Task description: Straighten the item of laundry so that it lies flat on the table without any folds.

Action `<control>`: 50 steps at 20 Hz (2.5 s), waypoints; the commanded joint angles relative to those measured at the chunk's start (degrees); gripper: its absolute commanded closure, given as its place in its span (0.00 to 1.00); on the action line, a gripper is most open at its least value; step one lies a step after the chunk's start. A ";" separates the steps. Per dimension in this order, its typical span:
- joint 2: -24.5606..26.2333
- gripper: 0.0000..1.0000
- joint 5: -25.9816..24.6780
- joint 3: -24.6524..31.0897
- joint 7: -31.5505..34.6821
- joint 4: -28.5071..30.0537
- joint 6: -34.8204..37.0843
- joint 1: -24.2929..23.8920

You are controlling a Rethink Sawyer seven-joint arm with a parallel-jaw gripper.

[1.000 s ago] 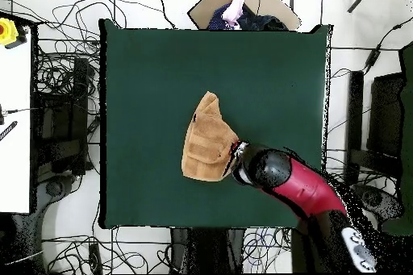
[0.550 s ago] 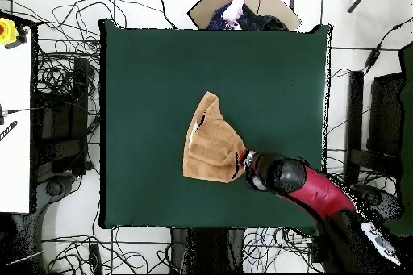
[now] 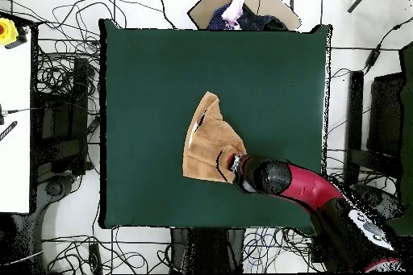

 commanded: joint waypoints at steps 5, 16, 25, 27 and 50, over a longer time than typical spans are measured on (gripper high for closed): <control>-2.71 0.00 0.47 3.36 3.97 -2.64 0.68 7.19; -6.58 0.00 5.43 2.74 9.34 -0.20 0.07 11.98; -7.94 0.00 4.22 -0.82 11.97 1.64 -7.75 16.34; -7.58 0.00 3.22 -2.67 13.36 1.74 -11.68 18.21; -8.26 1.00 13.75 -15.03 13.72 3.10 -16.58 30.92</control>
